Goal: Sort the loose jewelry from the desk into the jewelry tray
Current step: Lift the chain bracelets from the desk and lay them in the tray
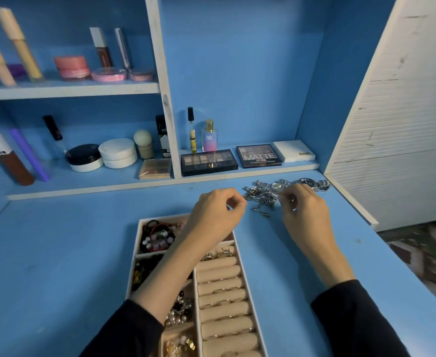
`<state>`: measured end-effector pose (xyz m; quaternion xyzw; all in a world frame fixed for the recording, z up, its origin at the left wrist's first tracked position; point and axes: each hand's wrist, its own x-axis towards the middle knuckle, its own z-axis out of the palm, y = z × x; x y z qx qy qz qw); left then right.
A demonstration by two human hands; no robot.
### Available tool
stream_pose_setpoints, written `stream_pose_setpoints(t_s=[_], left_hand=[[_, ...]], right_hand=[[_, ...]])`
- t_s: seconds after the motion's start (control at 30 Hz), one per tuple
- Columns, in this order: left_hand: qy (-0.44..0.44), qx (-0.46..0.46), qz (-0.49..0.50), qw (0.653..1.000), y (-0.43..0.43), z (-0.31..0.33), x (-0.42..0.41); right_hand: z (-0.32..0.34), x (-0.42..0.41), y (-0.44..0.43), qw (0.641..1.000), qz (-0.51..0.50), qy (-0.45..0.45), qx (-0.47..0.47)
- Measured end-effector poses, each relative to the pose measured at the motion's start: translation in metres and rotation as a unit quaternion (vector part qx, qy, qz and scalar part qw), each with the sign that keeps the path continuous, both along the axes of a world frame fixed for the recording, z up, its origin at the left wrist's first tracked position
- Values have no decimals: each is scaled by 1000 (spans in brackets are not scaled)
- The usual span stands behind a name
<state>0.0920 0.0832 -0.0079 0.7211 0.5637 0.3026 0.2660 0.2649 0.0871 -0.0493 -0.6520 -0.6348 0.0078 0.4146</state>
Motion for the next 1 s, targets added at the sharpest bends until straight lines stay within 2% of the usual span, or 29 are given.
stream_pose_setpoints(t_s=[0.27,0.47,0.63,0.87,1.0], left_hand=[[47,25,2,999,18,0,12],[219,9,-64,974,47,-5,29],[252,-12,-104,962,61,-10,43],[231,2,-92,969,63,-6,51],[256,-20,-101,961,53,1,51]], right_hand=[[7,-8,-4,983,-7,175,54],[12,-11,-6,956,-17,288,61],[13,-8,-6,949,-28,308,67],[13,-5,-4,945,-41,318,67],[14,-5,-4,943,-43,321,71]])
